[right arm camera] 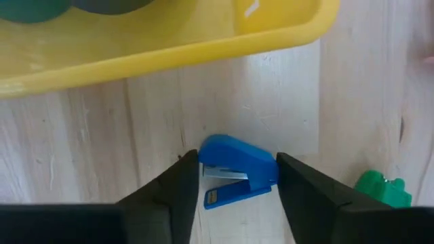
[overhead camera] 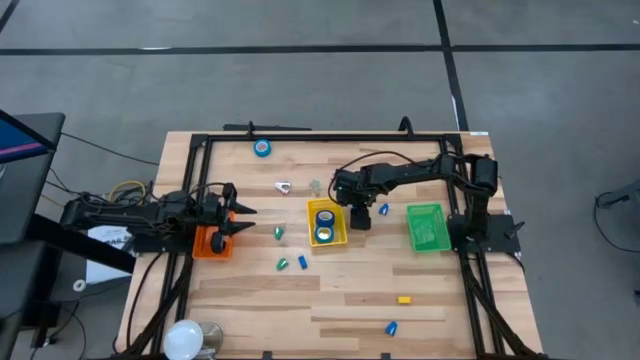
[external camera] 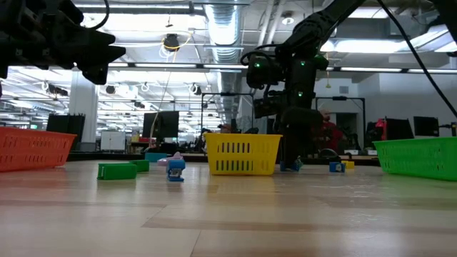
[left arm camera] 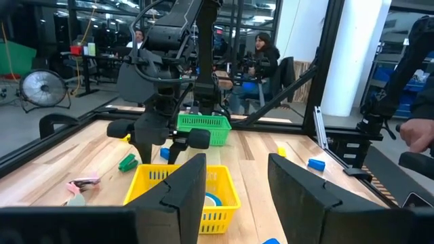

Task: Pick and place Stapler, Stapler remover, tape
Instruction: Put the blue stapler into the green basket

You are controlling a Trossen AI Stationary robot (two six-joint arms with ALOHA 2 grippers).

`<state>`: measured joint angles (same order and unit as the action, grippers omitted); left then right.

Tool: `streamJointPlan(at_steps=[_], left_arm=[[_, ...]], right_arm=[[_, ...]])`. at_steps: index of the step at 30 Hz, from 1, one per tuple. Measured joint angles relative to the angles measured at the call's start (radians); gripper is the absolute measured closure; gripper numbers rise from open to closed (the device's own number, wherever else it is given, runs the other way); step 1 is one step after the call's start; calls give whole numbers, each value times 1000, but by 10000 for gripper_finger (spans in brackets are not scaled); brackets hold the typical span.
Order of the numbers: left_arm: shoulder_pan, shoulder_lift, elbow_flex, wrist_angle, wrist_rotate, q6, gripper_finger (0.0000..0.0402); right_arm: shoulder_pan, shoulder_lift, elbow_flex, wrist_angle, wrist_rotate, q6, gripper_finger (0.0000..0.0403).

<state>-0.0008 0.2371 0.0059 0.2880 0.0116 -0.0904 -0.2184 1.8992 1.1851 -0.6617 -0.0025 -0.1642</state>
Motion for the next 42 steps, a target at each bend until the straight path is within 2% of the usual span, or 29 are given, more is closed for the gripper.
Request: streamJointPlan(at_steps=[5, 14, 20, 23, 32, 42], left_arm=[[0, 0, 0, 6, 0, 0, 252], [0, 0, 0, 9, 0, 0, 252], [0, 0, 0, 13, 0, 0, 252], [0, 0, 0, 14, 0, 0, 252], [0, 0, 0, 16, 0, 0, 252], [0, 0, 0, 21, 0, 0, 252]], right_arm=[[0, -1, 0, 1, 0, 0, 256], [0, -1, 0, 0, 0, -2, 231], [0, -10, 0, -6, 2, -2, 252], [0, -34, 0, -19, 2, -2, 255], [0, -147, 0, -49, 3, -2, 229], [3, -273, 0, -108, 3, 0, 249]])
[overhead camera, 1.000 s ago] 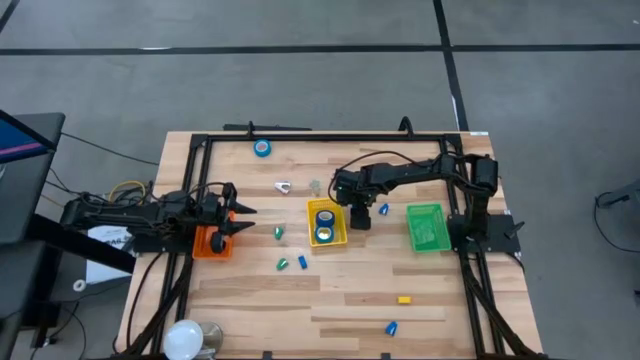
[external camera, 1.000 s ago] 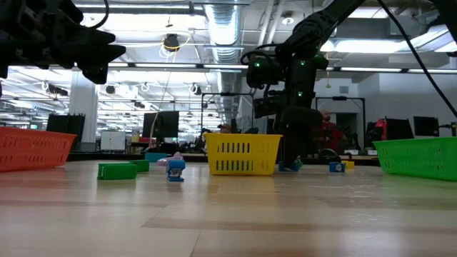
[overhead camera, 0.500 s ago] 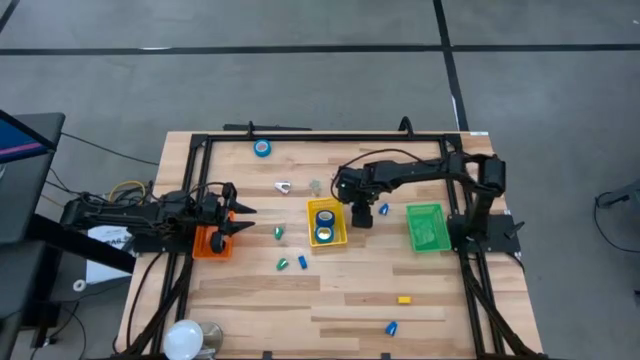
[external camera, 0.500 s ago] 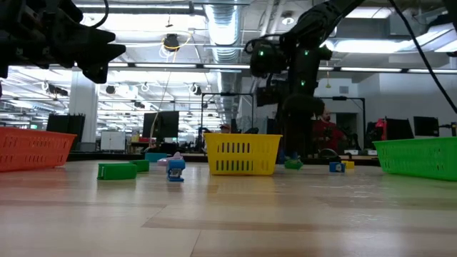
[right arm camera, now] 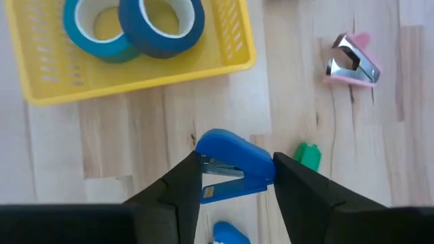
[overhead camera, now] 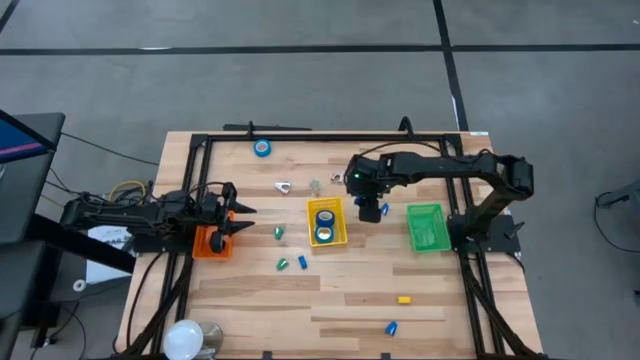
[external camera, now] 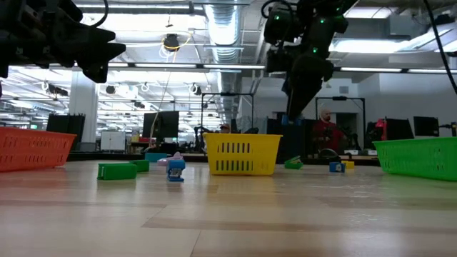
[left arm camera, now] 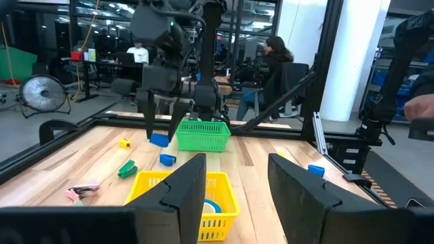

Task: Pick and place Stapler, Stapler remover, tape
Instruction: Put the blue stapler into the green basket

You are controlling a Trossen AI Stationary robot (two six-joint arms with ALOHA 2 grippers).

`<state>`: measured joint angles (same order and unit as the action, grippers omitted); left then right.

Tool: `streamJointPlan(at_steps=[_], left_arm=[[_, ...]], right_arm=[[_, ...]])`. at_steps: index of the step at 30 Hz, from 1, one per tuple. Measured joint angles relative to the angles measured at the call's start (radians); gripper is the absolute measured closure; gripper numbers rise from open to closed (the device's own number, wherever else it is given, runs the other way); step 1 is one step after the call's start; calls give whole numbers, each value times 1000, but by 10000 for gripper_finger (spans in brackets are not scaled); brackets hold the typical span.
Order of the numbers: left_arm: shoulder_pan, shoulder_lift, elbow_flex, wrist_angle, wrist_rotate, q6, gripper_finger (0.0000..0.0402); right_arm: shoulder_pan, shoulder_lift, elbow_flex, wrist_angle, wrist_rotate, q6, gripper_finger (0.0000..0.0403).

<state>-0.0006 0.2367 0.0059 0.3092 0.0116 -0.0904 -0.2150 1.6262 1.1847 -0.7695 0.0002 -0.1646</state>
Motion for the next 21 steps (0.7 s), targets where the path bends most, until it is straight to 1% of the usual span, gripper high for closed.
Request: streamJointPlan(at_steps=[7, 12, 17, 21], left_arm=[[0, 0, 0, 4, 0, 0, 252], [0, 0, 0, 6, 0, 0, 252], [0, 0, 0, 7, 0, 0, 252], [0, 0, 0, 7, 0, 0, 252]], right_arm=[[32, -52, 0, -20, 0, -3, 234], [67, -113, -4, -63, 0, -2, 239], [94, -199, -61, -80, 0, 0, 248], [110, -259, -106, -115, 0, 10, 242]])
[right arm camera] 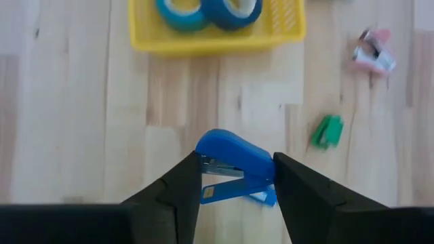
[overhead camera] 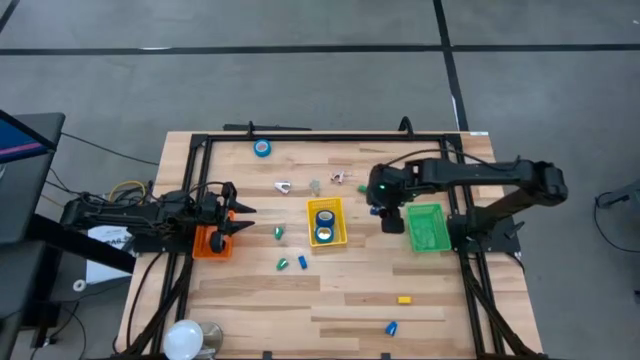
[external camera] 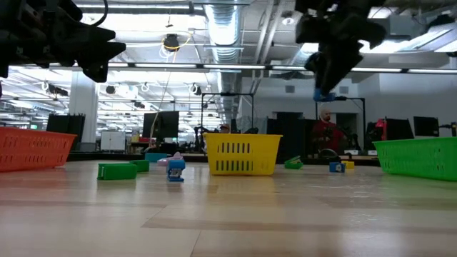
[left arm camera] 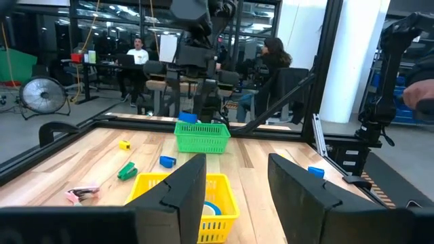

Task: Pick and place Stapler, Stapler remover, tape
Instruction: Put the blue stapler into the green basket

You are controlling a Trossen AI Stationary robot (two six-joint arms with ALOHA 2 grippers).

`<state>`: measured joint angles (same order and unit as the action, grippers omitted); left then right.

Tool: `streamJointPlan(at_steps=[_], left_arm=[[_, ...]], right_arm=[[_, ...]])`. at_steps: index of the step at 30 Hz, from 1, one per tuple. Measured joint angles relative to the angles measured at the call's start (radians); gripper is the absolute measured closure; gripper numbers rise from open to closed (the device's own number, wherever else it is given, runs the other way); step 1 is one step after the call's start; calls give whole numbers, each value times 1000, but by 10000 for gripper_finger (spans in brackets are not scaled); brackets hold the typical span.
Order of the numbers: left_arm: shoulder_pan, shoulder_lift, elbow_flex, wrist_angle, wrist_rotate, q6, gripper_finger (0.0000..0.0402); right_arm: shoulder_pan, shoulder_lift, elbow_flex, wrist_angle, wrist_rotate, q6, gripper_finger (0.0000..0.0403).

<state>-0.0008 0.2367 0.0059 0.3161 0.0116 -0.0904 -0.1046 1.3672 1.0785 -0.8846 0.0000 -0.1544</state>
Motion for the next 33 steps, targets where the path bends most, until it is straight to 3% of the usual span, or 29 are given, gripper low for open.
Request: streamJointPlan(at_steps=[20, 33], left_arm=[[0, 0, 0, 0, 0, 0, 252], [0, 0, 0, 0, 0, 0, 252]], right_arm=[[-43, -214, -206, -270, -2, 6, 238], [-68, -231, -246, -331, -2, 6, 234]])
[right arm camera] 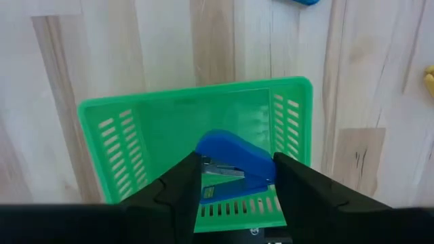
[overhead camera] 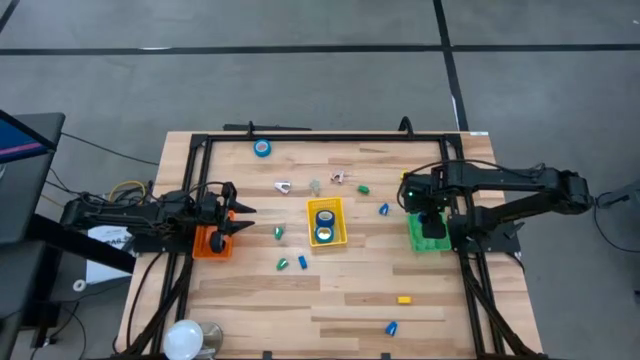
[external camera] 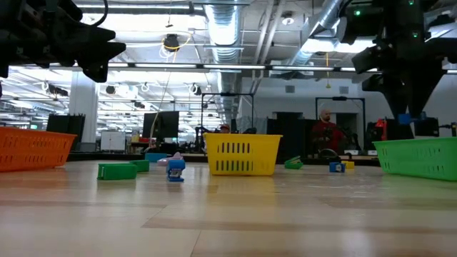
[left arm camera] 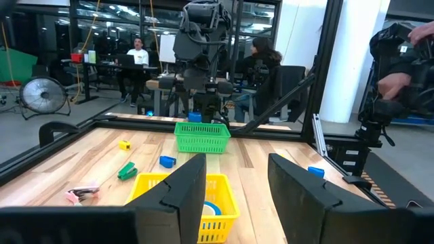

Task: Pick and place Stapler, Stapler remover, tape
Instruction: Put the blue stapler into the green basket

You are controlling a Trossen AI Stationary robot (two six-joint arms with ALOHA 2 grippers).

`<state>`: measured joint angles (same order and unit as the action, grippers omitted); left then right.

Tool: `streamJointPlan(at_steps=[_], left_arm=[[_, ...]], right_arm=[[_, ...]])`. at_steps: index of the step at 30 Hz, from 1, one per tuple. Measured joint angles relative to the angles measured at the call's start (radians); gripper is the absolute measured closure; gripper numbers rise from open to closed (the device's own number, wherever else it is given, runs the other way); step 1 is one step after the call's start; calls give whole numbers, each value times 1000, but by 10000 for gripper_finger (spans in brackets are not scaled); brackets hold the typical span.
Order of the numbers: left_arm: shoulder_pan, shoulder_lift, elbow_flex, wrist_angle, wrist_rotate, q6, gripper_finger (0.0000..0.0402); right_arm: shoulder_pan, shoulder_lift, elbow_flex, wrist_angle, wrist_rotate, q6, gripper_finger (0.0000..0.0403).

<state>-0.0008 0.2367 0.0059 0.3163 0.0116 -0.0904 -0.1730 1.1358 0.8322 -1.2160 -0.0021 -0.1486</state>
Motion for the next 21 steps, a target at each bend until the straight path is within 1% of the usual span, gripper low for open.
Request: streamJointPlan(at_steps=[4, 10, 13, 17, 21], left_arm=[[0, 0, 0, 0, 0, 0, 252], [0, 0, 0, 0, 0, 0, 252], [0, 0, 0, 0, 0, 0, 252], [0, 0, 0, 0, 0, 0, 252], [0, 0, 0, 0, 0, 0, 252]], right_arm=[[0, 0, 0, 0, 0, 0, 218], [0, 8, 0, 0, 0, 0, 172], [0, 16, 0, 0, 1, 0, 155], [0, 17, 6, 8, 1, 0, 149], [0, 17, 42, 8, 1, 15, 149]])
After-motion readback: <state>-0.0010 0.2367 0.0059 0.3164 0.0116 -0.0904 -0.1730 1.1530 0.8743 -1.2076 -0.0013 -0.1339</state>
